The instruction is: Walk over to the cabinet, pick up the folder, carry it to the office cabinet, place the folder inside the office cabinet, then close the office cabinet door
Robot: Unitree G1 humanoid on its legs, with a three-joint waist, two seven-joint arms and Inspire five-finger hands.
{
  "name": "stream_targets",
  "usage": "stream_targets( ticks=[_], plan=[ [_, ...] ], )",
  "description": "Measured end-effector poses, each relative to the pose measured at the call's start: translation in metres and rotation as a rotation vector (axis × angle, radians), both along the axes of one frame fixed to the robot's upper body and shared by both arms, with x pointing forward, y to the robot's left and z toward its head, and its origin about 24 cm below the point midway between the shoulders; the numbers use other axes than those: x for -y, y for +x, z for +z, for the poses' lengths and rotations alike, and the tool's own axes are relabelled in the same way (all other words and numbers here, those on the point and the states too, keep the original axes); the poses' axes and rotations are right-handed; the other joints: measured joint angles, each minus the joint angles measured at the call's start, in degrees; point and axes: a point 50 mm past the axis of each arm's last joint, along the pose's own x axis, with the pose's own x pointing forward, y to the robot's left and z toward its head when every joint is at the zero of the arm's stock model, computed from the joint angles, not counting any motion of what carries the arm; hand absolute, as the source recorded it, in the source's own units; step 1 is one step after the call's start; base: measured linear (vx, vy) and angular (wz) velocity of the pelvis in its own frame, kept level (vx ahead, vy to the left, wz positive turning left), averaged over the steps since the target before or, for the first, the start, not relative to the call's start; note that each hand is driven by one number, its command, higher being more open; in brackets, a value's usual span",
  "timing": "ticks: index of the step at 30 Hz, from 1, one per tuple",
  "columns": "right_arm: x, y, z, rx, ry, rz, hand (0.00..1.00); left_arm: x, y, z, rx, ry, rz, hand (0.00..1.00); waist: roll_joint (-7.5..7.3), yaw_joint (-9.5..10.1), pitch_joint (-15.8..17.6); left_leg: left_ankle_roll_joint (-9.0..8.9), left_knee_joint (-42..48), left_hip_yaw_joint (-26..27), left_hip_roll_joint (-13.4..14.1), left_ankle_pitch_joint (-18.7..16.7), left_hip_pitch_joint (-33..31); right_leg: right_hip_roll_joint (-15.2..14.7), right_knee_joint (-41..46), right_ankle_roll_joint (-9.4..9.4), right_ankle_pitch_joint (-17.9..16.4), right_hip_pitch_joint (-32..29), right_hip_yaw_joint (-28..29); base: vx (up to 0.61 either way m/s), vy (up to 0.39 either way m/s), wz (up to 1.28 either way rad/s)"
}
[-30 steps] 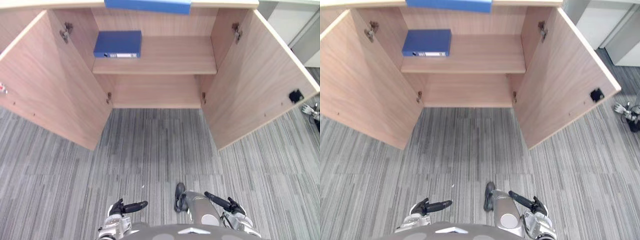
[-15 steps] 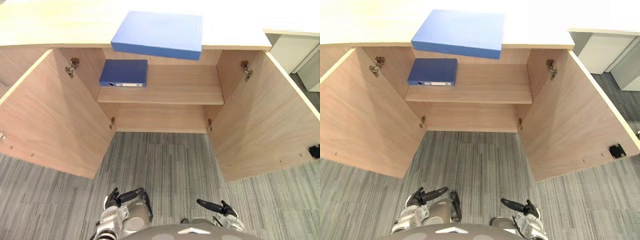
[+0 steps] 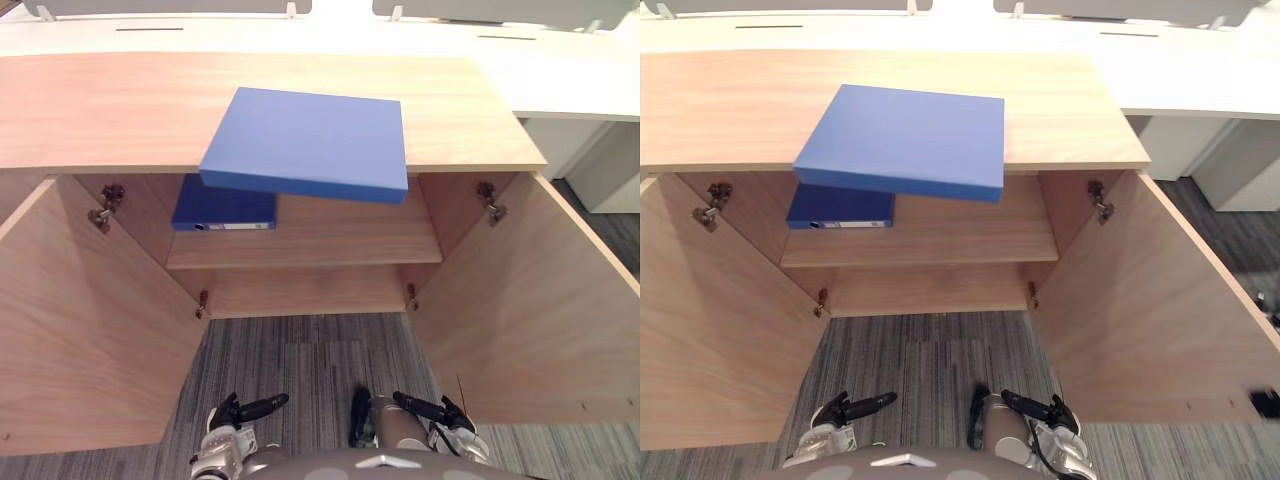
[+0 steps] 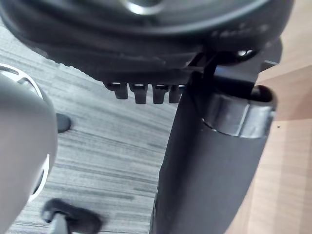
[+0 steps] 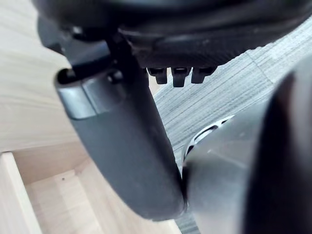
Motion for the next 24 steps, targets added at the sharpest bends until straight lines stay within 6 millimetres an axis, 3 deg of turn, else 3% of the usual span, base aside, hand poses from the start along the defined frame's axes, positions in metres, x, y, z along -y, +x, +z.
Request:
stream_targets(
  ticks=[1,3,5,7,9,11,13,14,15,18,24],
  plan=[
    [0.005,0.000,0.001,-0.002,-0.019,0.012,1.00,0.009,-0.001,-0.001,-0.003,-0.023,0.002,1.00,1.34,0.19,-0.7,-0.72,-0.5,-1.1,0.7,1.1,-0.1,0.5,0.5,-0.57,-2.0,0.2,-0.6,0.41,-0.181,0.28],
    [0.006,0.000,0.001,-0.004,-0.018,0.006,1.00,0.012,0.003,-0.001,0.006,-0.031,0.004,1.00,1.94,0.00,-0.5,-1.25,3.7,-2.6,2.4,1.9,-0.7,0.6,0.9,-1.90,-4.4,2.3,-2.7,0.42,-0.229,0.47],
    [0.003,-0.002,-0.001,-0.020,-0.017,0.028,1.00,0.009,0.013,0.003,0.044,-0.029,0.029,1.00,1.13,0.32,0.0,-2.02,23.8,-5.0,7.0,2.1,-8.0,1.9,-4.1,-2.33,-4.6,9.1,-4.3,0.36,-0.250,0.44],
    [-0.001,-0.001,-0.001,-0.019,-0.019,0.049,1.00,0.013,0.020,0.006,0.082,-0.027,0.028,1.00,0.76,0.56,0.2,-1.34,32.5,-3.9,9.0,1.7,-12.2,2.5,-6.6,-2.51,-4.8,12.8,-4.7,0.18,-0.092,0.04],
    [-0.001,-0.001,-0.001,-0.021,-0.019,0.043,1.00,0.016,0.024,0.008,0.105,-0.026,0.023,1.00,0.79,0.62,0.0,-0.79,31.1,-2.8,9.2,1.1,-14.7,2.6,-8.4,-2.47,-4.7,14.7,-4.5,0.10,0.018,-0.09],
    [0.000,-0.002,-0.001,-0.022,-0.017,0.028,1.00,0.019,0.026,0.009,0.116,-0.034,0.023,1.00,1.02,0.66,-0.2,-0.23,22.2,-2.6,8.3,1.4,-15.6,2.4,-9.1,-1.69,-4.7,15.4,-3.7,0.10,0.161,-0.19],
    [0.001,-0.003,-0.001,-0.025,-0.021,0.024,1.00,0.026,0.025,0.008,0.110,-0.051,0.021,1.00,1.76,0.62,-1.0,-0.48,11.3,-3.6,6.5,5.2,-15.3,2.6,-9.1,0.05,-4.9,15.1,-2.9,0.10,0.170,-0.11],
    [-0.002,-0.004,-0.002,-0.030,-0.014,0.022,1.00,0.026,0.025,0.007,0.106,-0.053,0.019,1.00,1.16,0.50,-1.2,-0.83,9.7,-3.7,5.7,5.4,-14.5,2.2,-9.4,0.52,-4.7,15.0,-2.6,0.14,0.144,-0.01],
    [-0.005,-0.009,-0.003,-0.041,-0.003,0.018,1.00,0.023,0.024,0.007,0.101,-0.046,0.014,1.00,-0.39,0.41,-2.1,-0.14,6.7,-2.9,4.1,6.5,-13.7,1.5,-11.4,1.77,-3.7,15.2,-2.1,0.14,0.130,-0.05],
    [-0.008,-0.013,-0.005,-0.051,0.004,0.017,1.00,0.021,0.020,0.005,0.079,-0.035,-0.005,1.00,-0.89,0.45,-2.8,0.51,3.3,-1.0,2.1,6.9,-10.9,0.2,-14.2,3.05,-2.4,16.9,-0.7,0.11,0.147,-0.16],
    [-0.006,-0.016,-0.005,-0.061,0.000,0.020,1.00,0.023,0.013,0.002,0.050,-0.028,-0.056,1.00,0.00,0.37,-3.5,1.35,-2.9,0.3,-0.5,9.3,-7.0,-0.3,-18.1,3.46,-0.3,19.3,0.6,0.03,0.079,-0.10]
  ],
)
